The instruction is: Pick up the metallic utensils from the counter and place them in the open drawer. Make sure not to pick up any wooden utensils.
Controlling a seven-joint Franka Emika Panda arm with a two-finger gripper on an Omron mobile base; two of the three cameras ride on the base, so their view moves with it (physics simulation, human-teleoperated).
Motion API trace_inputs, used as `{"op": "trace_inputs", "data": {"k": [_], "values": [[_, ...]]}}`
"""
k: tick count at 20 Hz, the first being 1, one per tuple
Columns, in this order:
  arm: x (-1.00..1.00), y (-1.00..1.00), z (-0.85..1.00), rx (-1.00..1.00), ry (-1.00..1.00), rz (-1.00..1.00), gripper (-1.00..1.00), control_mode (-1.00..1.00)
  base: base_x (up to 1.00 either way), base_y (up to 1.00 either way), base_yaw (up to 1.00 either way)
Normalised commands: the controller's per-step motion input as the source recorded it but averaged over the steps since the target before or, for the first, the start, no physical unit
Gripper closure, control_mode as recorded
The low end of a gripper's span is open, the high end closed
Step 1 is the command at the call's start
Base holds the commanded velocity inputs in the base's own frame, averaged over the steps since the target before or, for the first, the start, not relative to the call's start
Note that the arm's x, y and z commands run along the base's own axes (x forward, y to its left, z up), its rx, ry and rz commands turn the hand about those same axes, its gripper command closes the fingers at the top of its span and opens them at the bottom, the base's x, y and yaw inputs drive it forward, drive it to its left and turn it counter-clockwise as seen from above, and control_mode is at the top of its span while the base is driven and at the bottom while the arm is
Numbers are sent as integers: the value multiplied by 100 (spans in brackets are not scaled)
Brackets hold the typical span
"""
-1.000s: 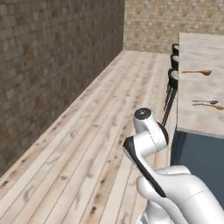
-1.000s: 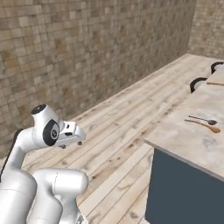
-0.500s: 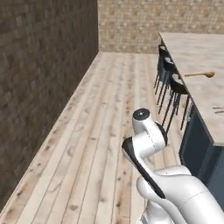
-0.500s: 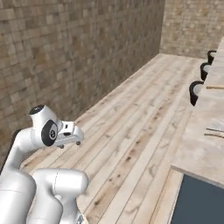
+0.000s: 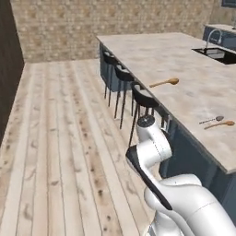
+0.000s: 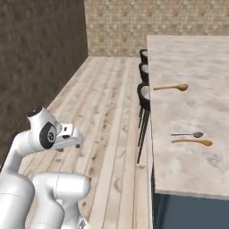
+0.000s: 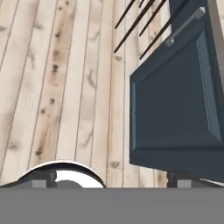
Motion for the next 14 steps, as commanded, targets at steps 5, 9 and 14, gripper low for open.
{"op": "trace_inputs", "data": {"k": [5, 9, 14], "values": [[0, 0, 0, 0, 0, 0, -100, 100, 34, 42, -69], [0, 0, 0, 0, 0, 0, -100, 100, 3, 32, -69], [0, 0, 0, 0, 0, 0, -100, 100, 0, 53, -73]]}}
